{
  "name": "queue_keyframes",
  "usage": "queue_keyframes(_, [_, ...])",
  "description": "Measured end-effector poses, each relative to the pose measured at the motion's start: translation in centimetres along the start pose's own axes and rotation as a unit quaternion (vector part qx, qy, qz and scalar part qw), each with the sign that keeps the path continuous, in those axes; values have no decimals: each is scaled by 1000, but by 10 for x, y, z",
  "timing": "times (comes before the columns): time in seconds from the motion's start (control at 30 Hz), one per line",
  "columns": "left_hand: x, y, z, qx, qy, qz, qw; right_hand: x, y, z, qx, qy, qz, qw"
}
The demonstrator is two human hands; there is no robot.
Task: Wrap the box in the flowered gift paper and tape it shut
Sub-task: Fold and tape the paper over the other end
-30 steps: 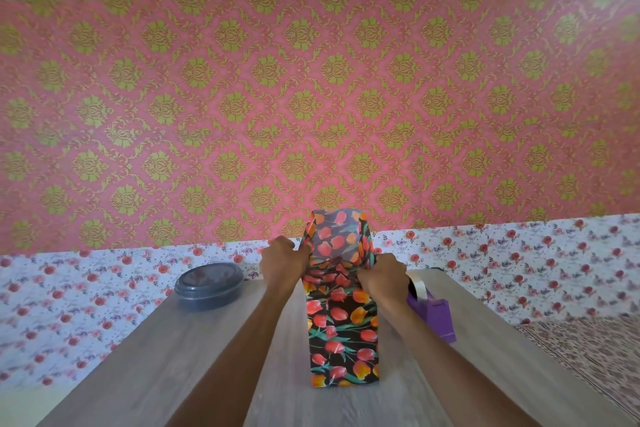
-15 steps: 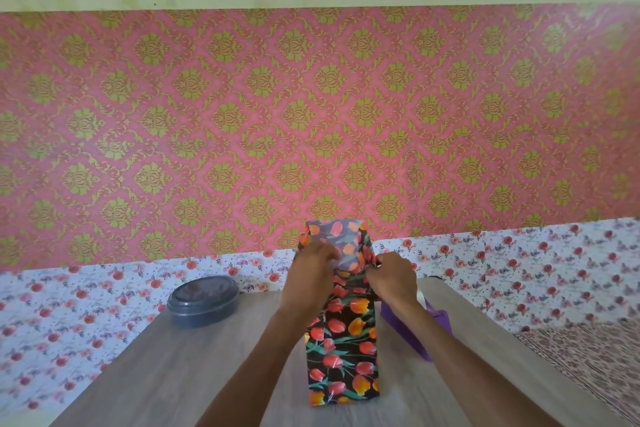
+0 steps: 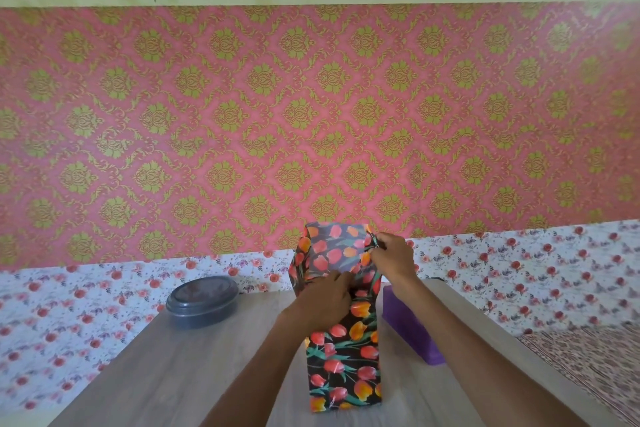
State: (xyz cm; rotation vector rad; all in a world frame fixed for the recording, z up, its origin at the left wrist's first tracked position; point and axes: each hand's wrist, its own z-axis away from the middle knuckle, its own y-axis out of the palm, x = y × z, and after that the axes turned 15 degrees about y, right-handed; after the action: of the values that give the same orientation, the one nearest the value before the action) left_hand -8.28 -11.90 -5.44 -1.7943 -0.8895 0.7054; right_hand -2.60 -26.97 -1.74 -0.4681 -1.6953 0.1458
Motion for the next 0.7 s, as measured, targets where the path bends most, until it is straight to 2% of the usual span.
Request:
queue_keyframes(0.17, [-7, -11, -5, 15, -42, 66, 997, -13, -11, 0, 19, 24, -16, 999])
queue_keyframes(0.3, [-14, -10, -4, -39, -52, 81, 995, -22, -17, -1, 31, 34, -29, 999])
queue_keyframes(0.37, [-16, -8, -3, -107, -65, 70, 990, -24, -18, -2, 24, 43, -36, 998])
queue_keyframes(0.43, [-18, -8, 0, -201, -84, 28, 976, -24, -19, -2, 16, 46, -48, 998])
queue_keyframes(0.53, [-11, -11, 1, -326, -39, -144, 933, -25, -20, -1, 25, 36, -64, 997])
queue_keyframes(0.6, [-3, -20, 0, -356, -50, -225, 906, -25, -20, 1, 33, 20, -68, 997])
queue_keyframes(0.7, [13, -37, -2, -330, -120, -167, 921, -23, -22, 4, 25, 1, -73, 997])
